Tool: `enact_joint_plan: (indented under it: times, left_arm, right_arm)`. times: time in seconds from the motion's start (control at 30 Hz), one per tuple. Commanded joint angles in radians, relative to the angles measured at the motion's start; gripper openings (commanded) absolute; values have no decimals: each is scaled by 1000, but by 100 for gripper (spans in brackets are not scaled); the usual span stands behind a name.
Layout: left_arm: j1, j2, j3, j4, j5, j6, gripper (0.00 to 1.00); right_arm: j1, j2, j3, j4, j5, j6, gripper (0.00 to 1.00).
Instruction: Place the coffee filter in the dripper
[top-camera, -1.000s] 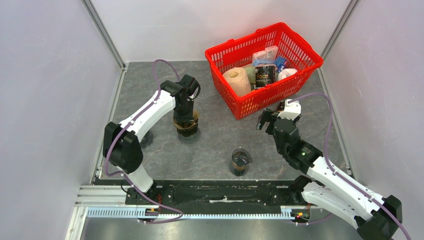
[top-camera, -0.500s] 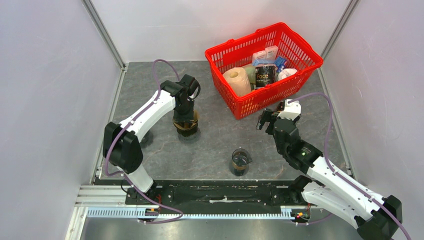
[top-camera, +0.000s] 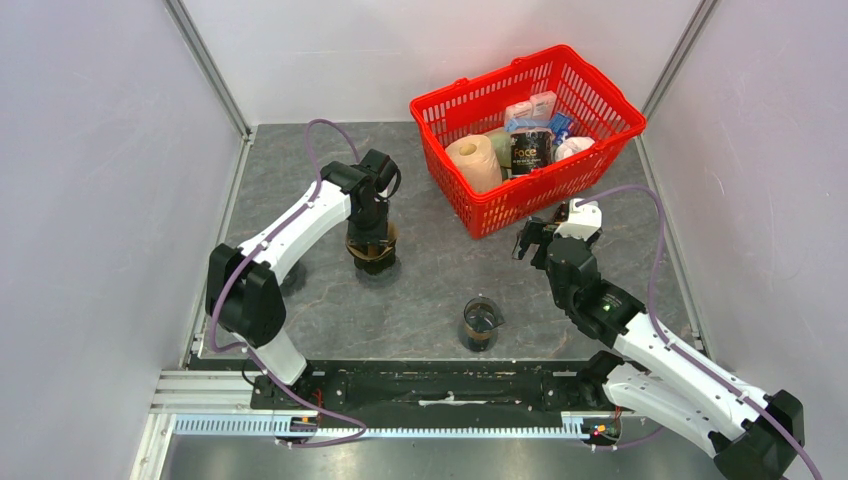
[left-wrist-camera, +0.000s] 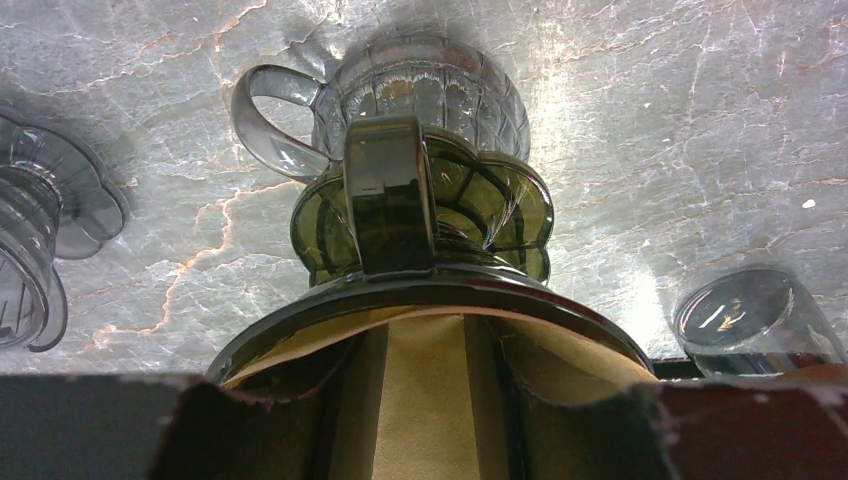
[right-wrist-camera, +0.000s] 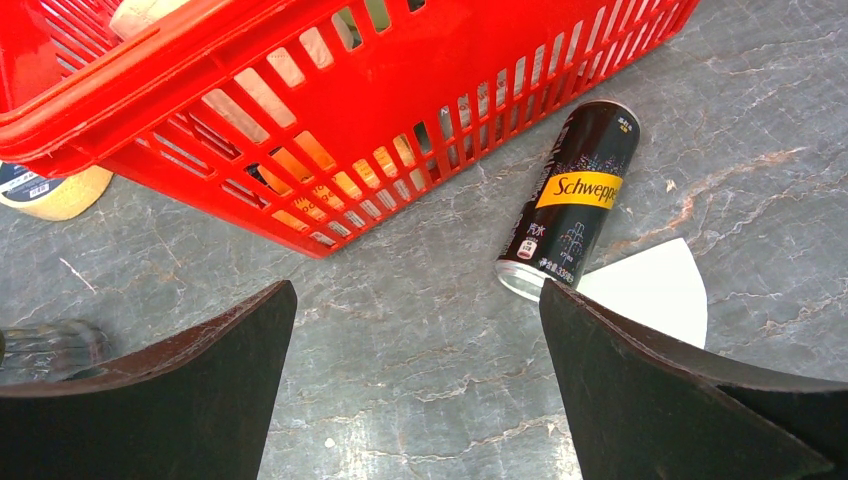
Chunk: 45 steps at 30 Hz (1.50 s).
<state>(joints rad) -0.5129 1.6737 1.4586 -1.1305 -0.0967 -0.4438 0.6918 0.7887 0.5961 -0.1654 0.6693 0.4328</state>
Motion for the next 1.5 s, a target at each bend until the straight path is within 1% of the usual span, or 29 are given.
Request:
enact_joint_plan:
  times: [0.0,0.23,0.5,0.6,0.67,0.77,1.0,1.47]
  left_arm:
    - [-5,-18,-15,1,7,32,43]
    - [-4,-23,-14,1,9,30,44]
    - [-4,-30,-9,1,16,28,44]
    - [-4,-35,-7,1,18,29,42]
    - [-4,-36,-5,1,18,27,37]
    - [-4,-37,-6,1,18,28,34]
    - [-4,-42,-4,4,20,27,33]
    - [-5,-110,4,15,19,26,32]
  right_arm:
    - [2,2,2,41,5,-5,99]
    - [1,4,2,42,3,-6,99]
    - [1,3,2,43,3,-6,99]
    - [1,6,2,42,4,-6,99]
    - [1,8,2,43,3,-5,99]
    - [1,10,3,42,3,-5,99]
    - [2,13,4,42,3,-5,99]
    - [1,11,4,43,1,-6,99]
